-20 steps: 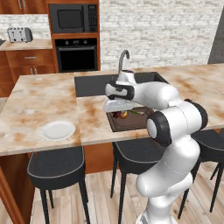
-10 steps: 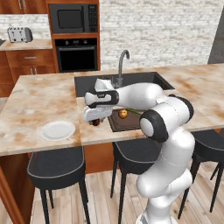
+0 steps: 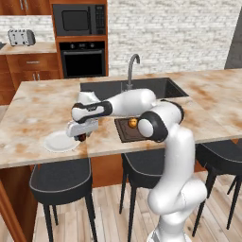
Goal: Create a steak meal by picking up the steak and asparagus from the tray and placing them on the plate. Leave the orange on the tray.
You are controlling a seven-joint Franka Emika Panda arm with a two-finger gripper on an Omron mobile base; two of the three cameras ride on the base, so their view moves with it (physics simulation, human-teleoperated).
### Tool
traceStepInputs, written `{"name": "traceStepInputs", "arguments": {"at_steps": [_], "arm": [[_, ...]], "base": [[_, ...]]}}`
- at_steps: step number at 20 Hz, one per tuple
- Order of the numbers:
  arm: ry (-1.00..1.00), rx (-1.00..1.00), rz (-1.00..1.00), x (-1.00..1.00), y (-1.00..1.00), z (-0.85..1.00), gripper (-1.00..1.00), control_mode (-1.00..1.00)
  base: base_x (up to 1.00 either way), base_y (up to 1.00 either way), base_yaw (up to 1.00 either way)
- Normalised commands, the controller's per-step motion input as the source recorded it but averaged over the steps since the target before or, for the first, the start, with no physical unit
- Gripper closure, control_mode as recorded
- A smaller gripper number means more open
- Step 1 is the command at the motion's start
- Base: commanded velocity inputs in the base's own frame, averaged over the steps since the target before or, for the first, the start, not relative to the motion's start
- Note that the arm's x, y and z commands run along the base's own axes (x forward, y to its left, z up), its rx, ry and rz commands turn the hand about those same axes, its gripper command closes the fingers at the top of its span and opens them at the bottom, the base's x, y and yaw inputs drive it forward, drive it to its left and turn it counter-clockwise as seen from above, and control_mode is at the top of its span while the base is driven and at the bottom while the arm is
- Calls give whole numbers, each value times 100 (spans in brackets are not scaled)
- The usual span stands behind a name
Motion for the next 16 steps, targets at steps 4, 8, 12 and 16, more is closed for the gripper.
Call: {"name": "traceStepInputs", "arguments": {"at_steps": [4, 8, 12, 16], "arm": [[6, -8, 1, 51, 89, -9, 100, -100], [7, -6, 0, 53, 72, -30, 100, -100], [6, -7, 0, 19, 30, -53, 100, -100], [1, -5, 0, 0, 5, -35, 100, -100]], "base": [[0, 0, 0], [0, 0, 0], [0, 0, 0], [0, 0, 0]]}}
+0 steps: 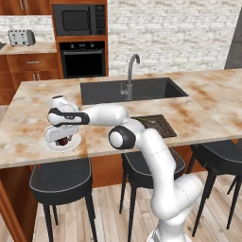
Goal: Create a steak meal by picking up the steak and asparagus from the tray and placing them on the plate. Leave the orange on the tray.
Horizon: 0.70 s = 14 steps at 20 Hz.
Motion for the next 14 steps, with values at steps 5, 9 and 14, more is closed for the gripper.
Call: {"name": "traceStepInputs", "arguments": {"at_steps": [5, 9, 14], "arm": [[0, -3, 0, 0, 18, -6, -100, -100], [0, -2, 0, -22, -13, -14, -100, -100], [-3, 0, 0, -49, -28, -7, -100, -100]], "base": [[0, 0, 0], [0, 0, 0], [0, 0, 0]]}}
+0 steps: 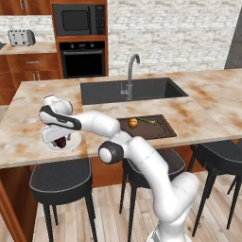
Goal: Create a steak meal by picking up the steak and asparagus from the tray and placing them on the plate. Leave the orange on the tray.
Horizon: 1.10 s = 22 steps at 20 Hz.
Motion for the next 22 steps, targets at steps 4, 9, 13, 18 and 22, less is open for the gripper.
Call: {"name": "traceStepInputs", "arguments": {"at_steps": [4, 9, 13, 18, 22], "arm": [[-24, 1, 0, -87, -60, -16, -100, -100], [-50, 21, 0, -100, -100, -76, -100, -100], [-56, 33, 0, -100, -100, -62, -100, -100], [-47, 46, 0, -100, -100, 23, -100, -100], [-46, 53, 0, -99, -100, 19, -100, -100]], "base": [[0, 0, 0], [0, 0, 0], [0, 0, 0], [0, 0, 0], [0, 0, 0]]}}
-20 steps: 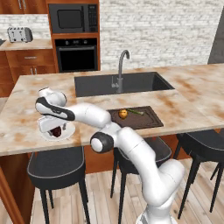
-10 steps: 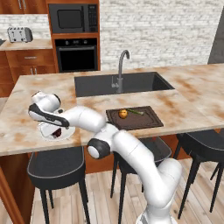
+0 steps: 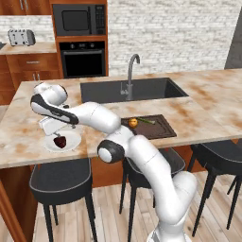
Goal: Create a steak meal by picking up the steak and asparagus from the tray and placing them on the plate. Leave the orange on the tray.
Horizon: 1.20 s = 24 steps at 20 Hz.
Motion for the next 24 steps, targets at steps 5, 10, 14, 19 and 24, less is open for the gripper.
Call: {"name": "traceStepInputs", "arguments": {"at_steps": [5, 10, 14, 19, 24], "arm": [[-50, 46, 0, -100, -100, 0, -100, -100], [-50, 44, 0, -100, -100, 0, -100, -100], [-52, 47, 0, -74, -100, 0, -100, -100], [-28, 45, 0, -8, -100, 0, -100, -100], [0, 10, 1, 4, -100, 2, -100, -100]], "base": [[0, 0, 0], [0, 0, 0], [0, 0, 0], [0, 0, 0], [0, 0, 0]]}}
